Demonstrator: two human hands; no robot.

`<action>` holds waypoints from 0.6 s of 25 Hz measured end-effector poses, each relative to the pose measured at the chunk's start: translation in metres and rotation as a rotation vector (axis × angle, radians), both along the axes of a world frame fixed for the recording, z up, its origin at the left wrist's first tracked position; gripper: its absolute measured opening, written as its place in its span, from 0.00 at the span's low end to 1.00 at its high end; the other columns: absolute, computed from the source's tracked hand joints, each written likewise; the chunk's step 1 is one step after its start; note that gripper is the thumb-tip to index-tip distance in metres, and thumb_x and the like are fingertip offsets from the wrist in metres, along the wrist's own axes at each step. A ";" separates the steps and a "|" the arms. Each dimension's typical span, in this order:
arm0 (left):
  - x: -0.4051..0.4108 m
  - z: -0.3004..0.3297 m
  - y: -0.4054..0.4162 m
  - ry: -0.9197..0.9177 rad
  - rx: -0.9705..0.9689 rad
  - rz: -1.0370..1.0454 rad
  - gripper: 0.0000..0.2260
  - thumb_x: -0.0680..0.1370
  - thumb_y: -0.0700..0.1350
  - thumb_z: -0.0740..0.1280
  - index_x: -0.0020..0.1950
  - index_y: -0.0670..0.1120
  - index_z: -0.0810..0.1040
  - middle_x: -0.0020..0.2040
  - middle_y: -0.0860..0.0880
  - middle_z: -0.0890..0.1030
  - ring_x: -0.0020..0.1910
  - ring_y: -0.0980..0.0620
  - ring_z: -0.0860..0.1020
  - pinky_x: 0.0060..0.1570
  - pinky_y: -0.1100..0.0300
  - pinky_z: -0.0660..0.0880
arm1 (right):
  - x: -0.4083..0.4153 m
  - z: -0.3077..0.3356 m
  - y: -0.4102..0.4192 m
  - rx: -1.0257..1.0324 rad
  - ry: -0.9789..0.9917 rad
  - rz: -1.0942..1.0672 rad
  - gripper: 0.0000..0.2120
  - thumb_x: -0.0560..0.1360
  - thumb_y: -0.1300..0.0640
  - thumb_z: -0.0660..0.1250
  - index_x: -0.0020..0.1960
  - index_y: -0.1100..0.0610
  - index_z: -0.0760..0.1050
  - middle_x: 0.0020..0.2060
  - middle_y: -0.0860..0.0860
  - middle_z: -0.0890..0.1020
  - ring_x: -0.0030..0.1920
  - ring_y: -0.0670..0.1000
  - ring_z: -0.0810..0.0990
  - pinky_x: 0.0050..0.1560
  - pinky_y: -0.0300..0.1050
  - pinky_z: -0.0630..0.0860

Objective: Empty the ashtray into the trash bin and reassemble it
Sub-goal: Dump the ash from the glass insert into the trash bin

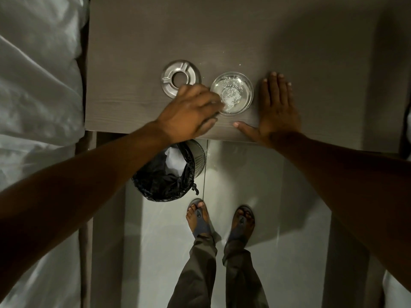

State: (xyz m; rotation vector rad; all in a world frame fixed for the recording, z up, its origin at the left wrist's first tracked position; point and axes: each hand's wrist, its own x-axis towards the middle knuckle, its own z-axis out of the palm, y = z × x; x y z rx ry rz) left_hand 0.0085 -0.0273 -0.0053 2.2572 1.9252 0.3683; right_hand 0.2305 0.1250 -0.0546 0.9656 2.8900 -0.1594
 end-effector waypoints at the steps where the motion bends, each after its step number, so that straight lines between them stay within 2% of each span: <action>1: 0.008 -0.003 0.001 0.006 0.052 -0.036 0.15 0.79 0.47 0.71 0.64 0.44 0.81 0.60 0.45 0.83 0.58 0.41 0.74 0.54 0.46 0.69 | 0.000 0.001 0.000 -0.006 -0.005 -0.001 0.60 0.72 0.20 0.53 0.81 0.70 0.53 0.81 0.70 0.54 0.82 0.68 0.51 0.81 0.64 0.47; 4: 0.011 -0.004 0.006 -0.009 0.099 -0.020 0.09 0.79 0.41 0.71 0.57 0.42 0.86 0.50 0.45 0.86 0.50 0.39 0.78 0.45 0.46 0.74 | -0.001 0.001 0.000 0.006 -0.012 0.005 0.60 0.72 0.21 0.53 0.81 0.70 0.53 0.81 0.70 0.54 0.82 0.68 0.51 0.81 0.64 0.47; 7: 0.009 0.013 0.001 -0.078 0.081 0.025 0.09 0.78 0.39 0.69 0.56 0.39 0.86 0.48 0.43 0.86 0.47 0.37 0.80 0.46 0.45 0.76 | -0.003 -0.001 -0.001 0.015 -0.002 0.021 0.60 0.73 0.21 0.53 0.81 0.71 0.52 0.81 0.70 0.54 0.82 0.68 0.51 0.81 0.64 0.47; 9: 0.017 0.033 -0.026 -0.196 0.049 0.090 0.10 0.76 0.36 0.71 0.57 0.39 0.85 0.49 0.44 0.85 0.49 0.41 0.78 0.48 0.53 0.75 | 0.000 0.000 0.000 0.010 -0.018 0.021 0.60 0.72 0.21 0.53 0.81 0.71 0.52 0.81 0.70 0.54 0.82 0.68 0.51 0.81 0.64 0.47; 11: 0.027 0.049 -0.073 -0.402 0.039 0.236 0.09 0.77 0.36 0.72 0.56 0.40 0.85 0.51 0.46 0.85 0.49 0.47 0.77 0.49 0.59 0.72 | 0.002 0.000 -0.002 0.010 -0.019 0.010 0.60 0.72 0.20 0.53 0.82 0.70 0.51 0.81 0.70 0.53 0.82 0.68 0.50 0.81 0.64 0.47; 13: 0.031 0.055 -0.126 -0.690 -0.001 0.522 0.06 0.78 0.37 0.72 0.54 0.43 0.86 0.49 0.47 0.87 0.47 0.47 0.82 0.49 0.58 0.76 | -0.004 -0.004 -0.003 0.024 -0.008 -0.006 0.60 0.72 0.20 0.52 0.82 0.69 0.49 0.82 0.68 0.51 0.82 0.67 0.49 0.81 0.64 0.45; 15: 0.028 0.045 -0.158 -1.216 -0.107 0.918 0.08 0.77 0.38 0.71 0.52 0.48 0.87 0.46 0.50 0.87 0.45 0.51 0.84 0.48 0.60 0.79 | 0.000 -0.002 0.005 0.006 -0.024 -0.025 0.59 0.73 0.20 0.51 0.83 0.68 0.49 0.82 0.68 0.51 0.82 0.67 0.48 0.81 0.63 0.44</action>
